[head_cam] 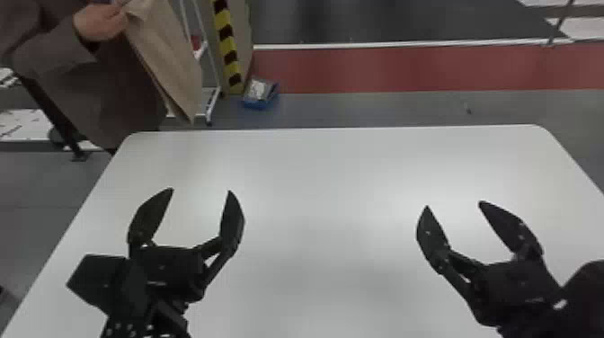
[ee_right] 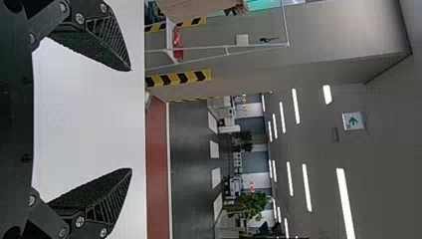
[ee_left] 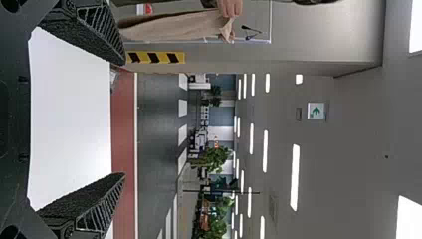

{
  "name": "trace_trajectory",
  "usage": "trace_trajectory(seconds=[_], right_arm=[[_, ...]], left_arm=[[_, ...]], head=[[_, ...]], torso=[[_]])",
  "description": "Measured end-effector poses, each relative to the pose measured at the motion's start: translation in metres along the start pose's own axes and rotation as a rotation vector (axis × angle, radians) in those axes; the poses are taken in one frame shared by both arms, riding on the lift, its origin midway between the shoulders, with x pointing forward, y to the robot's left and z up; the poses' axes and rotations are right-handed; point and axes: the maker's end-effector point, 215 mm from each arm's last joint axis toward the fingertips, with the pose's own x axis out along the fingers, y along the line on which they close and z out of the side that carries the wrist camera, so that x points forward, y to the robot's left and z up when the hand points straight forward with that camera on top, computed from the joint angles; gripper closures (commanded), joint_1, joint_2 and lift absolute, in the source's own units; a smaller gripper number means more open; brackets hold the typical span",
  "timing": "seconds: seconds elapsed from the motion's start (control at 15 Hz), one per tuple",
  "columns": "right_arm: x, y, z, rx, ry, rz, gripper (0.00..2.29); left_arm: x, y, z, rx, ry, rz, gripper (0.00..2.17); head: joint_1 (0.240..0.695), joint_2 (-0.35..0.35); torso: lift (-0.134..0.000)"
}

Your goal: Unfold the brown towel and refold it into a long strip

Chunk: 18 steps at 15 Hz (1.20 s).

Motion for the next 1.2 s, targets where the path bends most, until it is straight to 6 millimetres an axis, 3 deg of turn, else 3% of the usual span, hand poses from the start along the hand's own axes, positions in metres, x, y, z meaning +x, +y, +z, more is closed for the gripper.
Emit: trace_trajectory(seconds=[1.2], right_arm=[[-0.001,-0.0018,-0.0014,0.01,0.002,-0.002,0.18]], left_arm=[[-0.0013,-0.0012,-0.0032,0.001,0.005,0.001,0.09]], head=[[0.695,0.066]], torso=[[-0.123]])
